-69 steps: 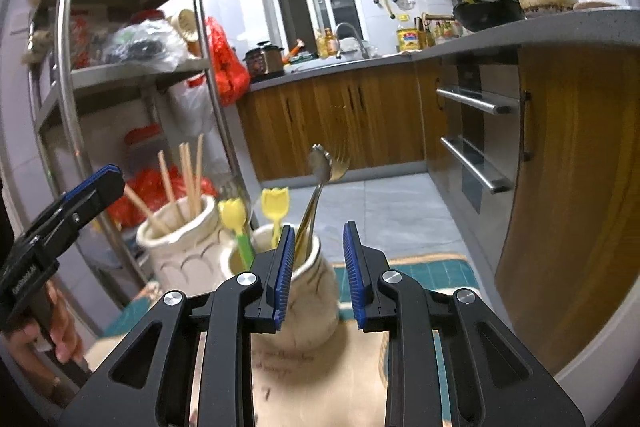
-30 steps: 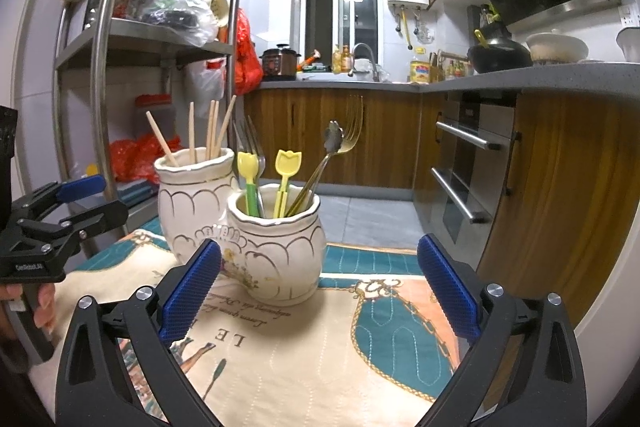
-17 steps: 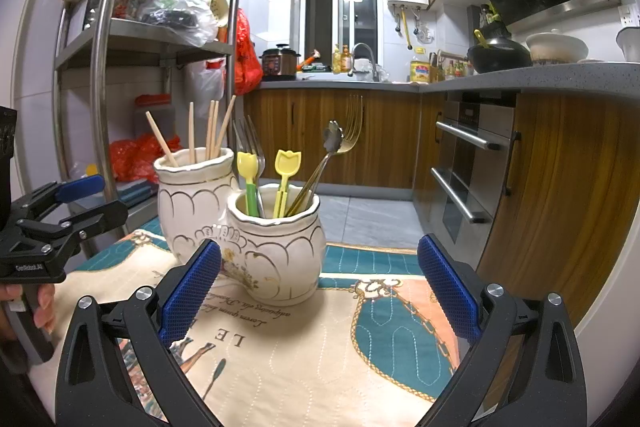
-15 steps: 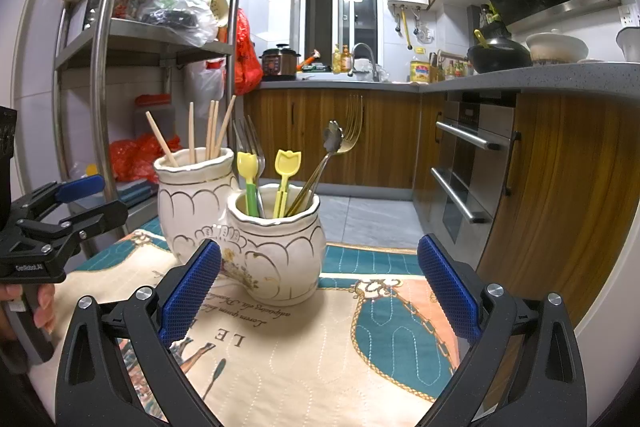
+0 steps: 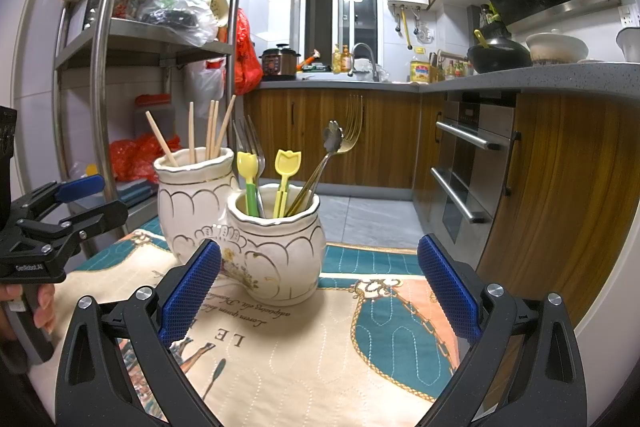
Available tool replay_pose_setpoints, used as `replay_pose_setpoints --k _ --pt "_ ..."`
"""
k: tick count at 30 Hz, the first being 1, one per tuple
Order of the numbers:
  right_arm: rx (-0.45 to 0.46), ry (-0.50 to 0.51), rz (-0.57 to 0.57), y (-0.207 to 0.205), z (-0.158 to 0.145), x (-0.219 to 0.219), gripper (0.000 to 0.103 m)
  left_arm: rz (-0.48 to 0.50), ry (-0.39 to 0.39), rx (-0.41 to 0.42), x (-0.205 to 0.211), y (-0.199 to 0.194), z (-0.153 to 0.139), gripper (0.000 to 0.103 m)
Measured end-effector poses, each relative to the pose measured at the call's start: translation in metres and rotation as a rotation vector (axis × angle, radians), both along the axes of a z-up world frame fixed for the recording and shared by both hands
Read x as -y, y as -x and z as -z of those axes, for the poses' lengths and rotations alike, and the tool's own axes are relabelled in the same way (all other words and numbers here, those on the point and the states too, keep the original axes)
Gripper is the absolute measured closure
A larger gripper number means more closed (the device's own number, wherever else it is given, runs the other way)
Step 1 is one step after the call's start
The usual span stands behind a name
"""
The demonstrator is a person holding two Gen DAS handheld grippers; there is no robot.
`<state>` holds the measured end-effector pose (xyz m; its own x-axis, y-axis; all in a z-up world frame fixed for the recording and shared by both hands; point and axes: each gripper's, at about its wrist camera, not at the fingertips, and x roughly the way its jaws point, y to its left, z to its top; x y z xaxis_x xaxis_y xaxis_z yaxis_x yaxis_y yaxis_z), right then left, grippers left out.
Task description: Organize utensils
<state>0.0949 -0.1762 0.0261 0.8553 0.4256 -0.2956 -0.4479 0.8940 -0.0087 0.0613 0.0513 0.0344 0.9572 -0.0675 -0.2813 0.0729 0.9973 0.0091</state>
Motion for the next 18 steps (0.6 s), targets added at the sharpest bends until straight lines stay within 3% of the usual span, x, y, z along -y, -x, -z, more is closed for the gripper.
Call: replay_pose_setpoints --k 18 --pt "0.0 0.001 0.0 0.0 0.0 -0.0002 0.005 -0.006 -0.001 -0.006 0.0005 0.0002 0.0005 0.006"
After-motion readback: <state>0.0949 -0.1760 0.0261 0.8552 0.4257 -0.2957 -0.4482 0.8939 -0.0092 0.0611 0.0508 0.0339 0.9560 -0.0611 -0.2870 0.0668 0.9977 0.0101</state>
